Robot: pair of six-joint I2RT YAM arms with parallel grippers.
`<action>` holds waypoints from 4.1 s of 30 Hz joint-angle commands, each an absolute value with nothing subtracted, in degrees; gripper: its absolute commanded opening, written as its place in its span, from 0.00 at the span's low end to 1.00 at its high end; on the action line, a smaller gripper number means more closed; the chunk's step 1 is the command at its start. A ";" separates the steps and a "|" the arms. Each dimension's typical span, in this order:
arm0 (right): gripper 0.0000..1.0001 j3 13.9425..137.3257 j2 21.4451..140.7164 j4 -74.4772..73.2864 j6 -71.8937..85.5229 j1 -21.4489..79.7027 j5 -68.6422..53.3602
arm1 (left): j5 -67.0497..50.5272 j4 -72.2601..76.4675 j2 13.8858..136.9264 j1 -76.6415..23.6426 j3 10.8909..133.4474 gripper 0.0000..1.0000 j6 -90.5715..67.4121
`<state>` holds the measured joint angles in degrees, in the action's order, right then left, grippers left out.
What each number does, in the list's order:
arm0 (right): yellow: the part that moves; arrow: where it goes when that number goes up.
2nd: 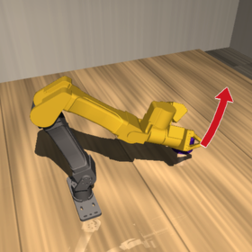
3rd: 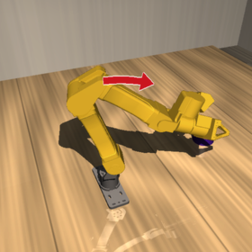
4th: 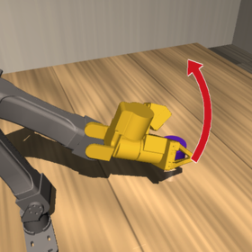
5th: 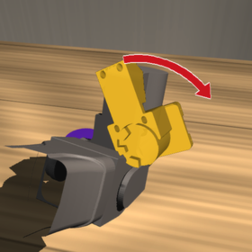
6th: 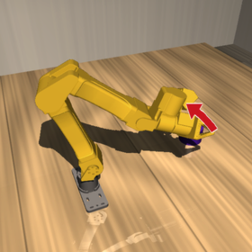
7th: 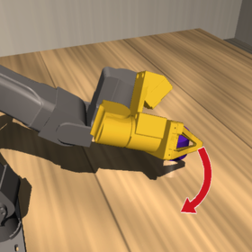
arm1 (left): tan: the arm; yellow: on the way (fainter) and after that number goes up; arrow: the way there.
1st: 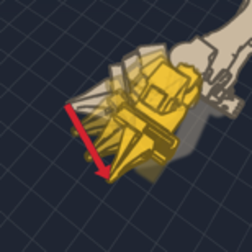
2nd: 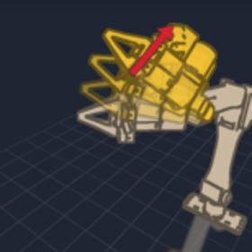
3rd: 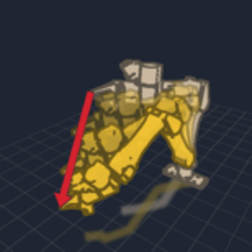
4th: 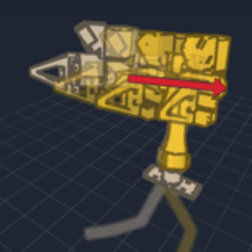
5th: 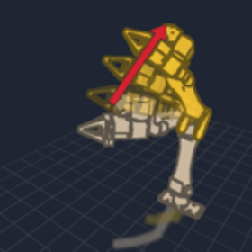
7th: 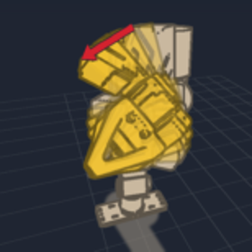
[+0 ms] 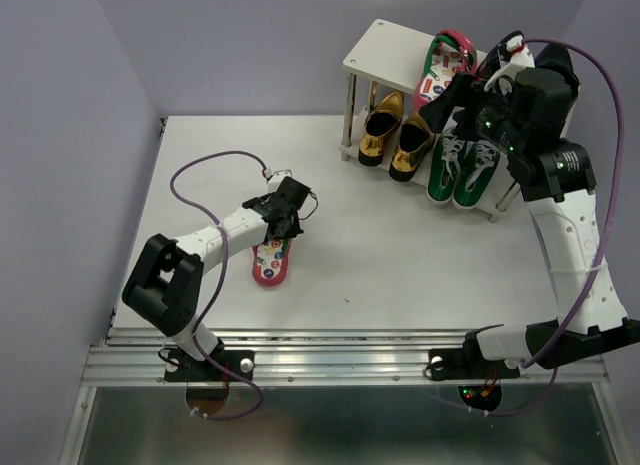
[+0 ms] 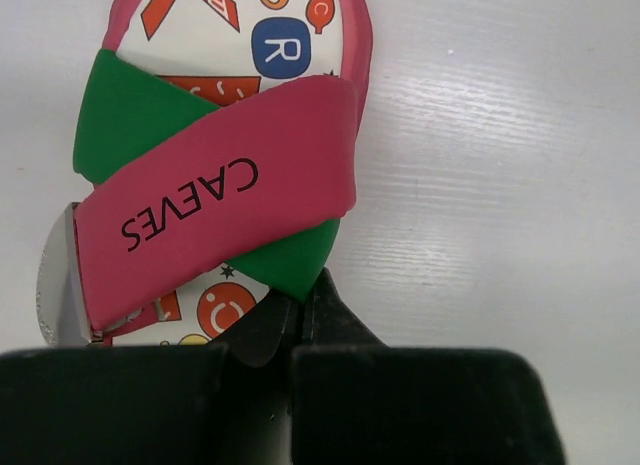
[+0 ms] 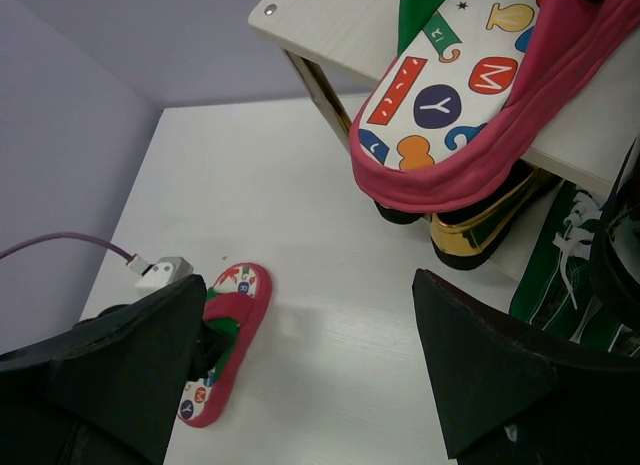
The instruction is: Place and organize the shoes onto the shoe shelf
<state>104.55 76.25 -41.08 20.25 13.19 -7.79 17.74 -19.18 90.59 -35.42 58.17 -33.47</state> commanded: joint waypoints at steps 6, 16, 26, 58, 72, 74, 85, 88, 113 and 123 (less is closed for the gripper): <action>0.89 106.17 77.78 -40.60 18.02 21.87 -7.66 | 9.76 -16.44 91.84 -35.60 67.49 0.25 -36.04; 0.89 98.18 79.72 -37.80 19.86 37.16 1.56 | 8.26 -20.91 85.19 -35.60 71.71 0.73 -33.49; 0.89 85.44 83.04 -32.53 23.20 47.89 5.36 | 7.39 -29.18 70.85 -18.04 70.93 0.68 -30.85; 0.01 99.93 117.53 -21.88 21.02 51.59 22.32 | 7.65 -31.73 61.00 -10.20 67.86 0.67 -27.78; 0.01 116.17 103.18 -26.02 8.28 51.59 30.66 | 8.61 -32.78 59.85 -10.11 71.63 0.67 -25.05; 0.01 120.30 104.06 -26.02 6.69 50.90 32.60 | 8.88 -32.96 59.77 -10.11 71.72 0.67 -25.05; 0.01 133.35 106.18 -18.24 9.49 38.33 33.13 | 9.75 -33.57 58.18 -10.11 71.54 0.67 -24.79; 0.01 128.85 104.06 -13.71 10.02 35.60 34.01 | 9.76 -34.01 58.53 -10.11 71.98 0.67 -24.43; 0.01 139.65 113.90 -11.43 12.05 26.99 38.67 | 6.15 -33.57 57.30 -10.20 71.19 0.66 -22.15; 0.01 141.42 113.73 -11.08 11.25 25.93 38.50 | 3.96 -32.43 58.53 -10.11 71.37 0.66 -22.50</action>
